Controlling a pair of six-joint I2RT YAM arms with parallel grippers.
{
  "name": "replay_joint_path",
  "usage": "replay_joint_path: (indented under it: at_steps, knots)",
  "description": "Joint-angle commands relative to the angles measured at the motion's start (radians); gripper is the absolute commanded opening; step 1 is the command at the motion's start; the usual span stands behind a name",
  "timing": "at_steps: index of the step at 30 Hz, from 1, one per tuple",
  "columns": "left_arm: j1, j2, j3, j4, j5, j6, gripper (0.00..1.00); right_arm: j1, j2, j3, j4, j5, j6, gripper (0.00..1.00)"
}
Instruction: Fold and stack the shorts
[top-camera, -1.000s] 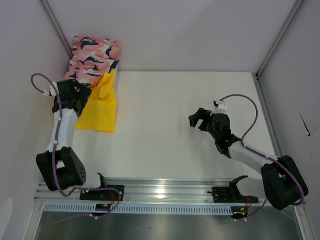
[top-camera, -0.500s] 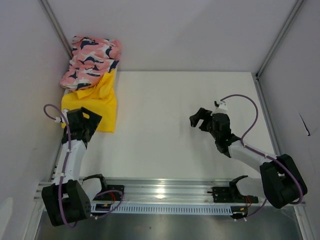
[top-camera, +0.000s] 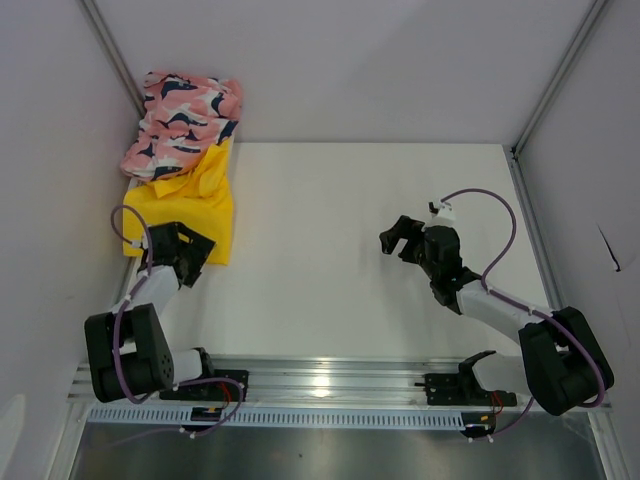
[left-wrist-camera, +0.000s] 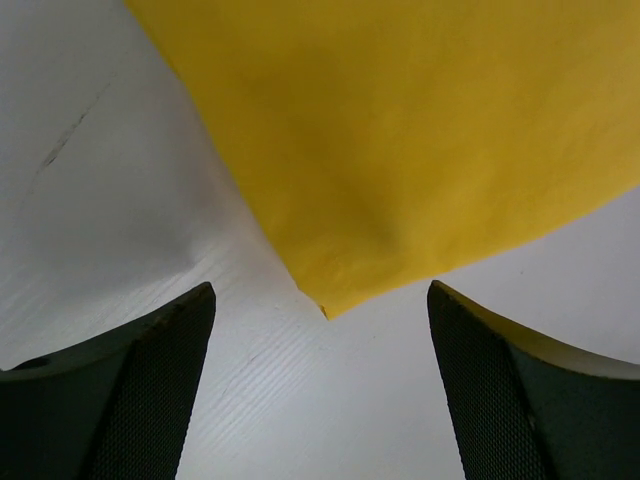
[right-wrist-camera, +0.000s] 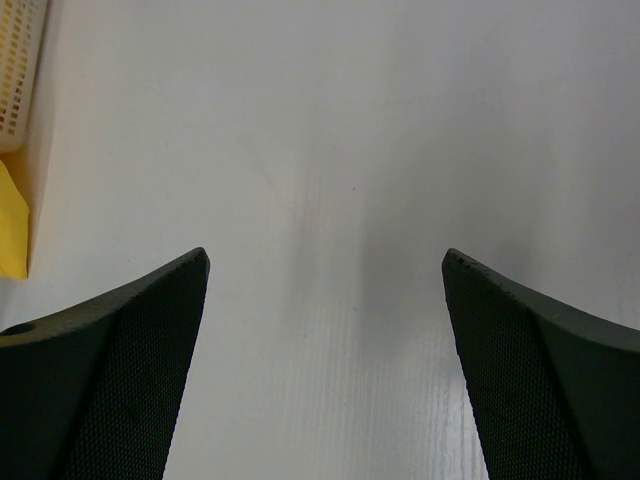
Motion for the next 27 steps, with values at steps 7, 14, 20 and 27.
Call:
replay_joint_path:
  at_steps: [7, 14, 20, 27]
  knots:
    - [-0.005, 0.152, 0.004, 0.199, 0.004, -0.049, 0.74, -0.011, 0.002, 0.035, 0.020, -0.001, 0.009, 1.00]
    - [-0.009, 0.224, 0.022, 0.252, -0.005, -0.031, 0.14, -0.013, 0.005, 0.034, 0.021, -0.010, 0.007, 1.00]
    - [-0.013, 0.203, 0.053, 0.220, 0.075, -0.001, 0.00, -0.014, 0.005, 0.034, 0.021, -0.015, 0.006, 1.00]
    - [-0.044, -0.070, 0.087, 0.073, 0.020, -0.026, 0.00, -0.014, 0.008, 0.035, 0.023, -0.020, 0.007, 1.00]
